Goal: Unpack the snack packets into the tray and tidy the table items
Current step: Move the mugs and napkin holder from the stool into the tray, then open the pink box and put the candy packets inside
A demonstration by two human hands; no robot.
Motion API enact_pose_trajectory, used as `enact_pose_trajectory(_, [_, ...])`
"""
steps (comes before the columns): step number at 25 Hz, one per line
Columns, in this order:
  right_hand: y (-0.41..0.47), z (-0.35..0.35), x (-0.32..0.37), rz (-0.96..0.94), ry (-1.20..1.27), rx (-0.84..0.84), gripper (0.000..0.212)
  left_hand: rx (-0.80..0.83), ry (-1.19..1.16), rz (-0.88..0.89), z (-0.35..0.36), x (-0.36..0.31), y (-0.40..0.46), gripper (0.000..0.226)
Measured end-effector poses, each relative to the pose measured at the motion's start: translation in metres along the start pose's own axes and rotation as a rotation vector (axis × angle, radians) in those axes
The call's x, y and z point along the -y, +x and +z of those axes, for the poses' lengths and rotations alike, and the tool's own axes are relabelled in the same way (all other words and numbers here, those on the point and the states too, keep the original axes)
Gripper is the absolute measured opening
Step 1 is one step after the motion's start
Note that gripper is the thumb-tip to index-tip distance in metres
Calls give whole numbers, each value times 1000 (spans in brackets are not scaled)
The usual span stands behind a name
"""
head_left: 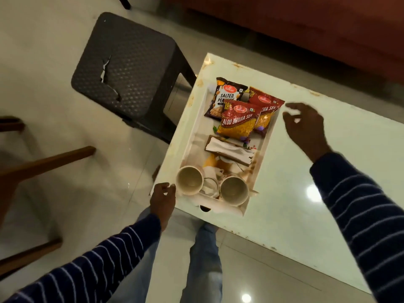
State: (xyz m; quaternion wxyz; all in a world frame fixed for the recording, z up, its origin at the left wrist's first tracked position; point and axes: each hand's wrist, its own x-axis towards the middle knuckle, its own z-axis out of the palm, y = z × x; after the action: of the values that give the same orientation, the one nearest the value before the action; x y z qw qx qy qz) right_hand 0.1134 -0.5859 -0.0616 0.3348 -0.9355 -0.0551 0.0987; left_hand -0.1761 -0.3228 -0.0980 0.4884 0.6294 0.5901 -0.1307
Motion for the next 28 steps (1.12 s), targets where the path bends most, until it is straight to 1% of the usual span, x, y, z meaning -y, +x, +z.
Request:
enact_pose_trajectory(2, [34,-2,5,-66,-27,64,28,69,-94,-134,12,18,-8,29])
enact_pose_trajectory(4, [63,6,14,-104,-63,168,36,172,-198,-199,22,25,-14,22])
enact_pose_trajectory(6, [86,13,21,-24,-134,327,53,269,-281,-201,35,25,-20,17])
enact_pose_trajectory(7, [95,19,27,33,-171,429,63,292,-283,-197,39,25,-21,19])
enact_pose_trajectory(9, [103,34,34,115,-226,606,78,297,-280,-203,43,26,-20,24])
enact_pose_trajectory(10, [106,42,34,119,-261,649,80,300,-300,-215,43,25,-18,26])
enact_pose_trajectory(13, [112,53,32,112,-341,647,76,350,-369,-243,43,25,-16,24])
enact_pose_trajectory(17, [119,55,36,130,-336,634,64,406,-397,-163,40,30,-13,28])
enact_pose_trajectory(20, [115,45,28,135,-303,619,69,411,-423,-112,43,33,-18,28])
enact_pose_trajectory(22, [110,33,17,143,-287,583,69,437,-446,-78,50,36,-28,28])
enact_pose_trajectory(26, [95,-21,-29,192,-206,508,49,482,-465,-44,96,44,-62,26])
enact_pose_trajectory(28, [90,-52,-63,244,-169,508,50,489,-427,-14,127,45,-84,25])
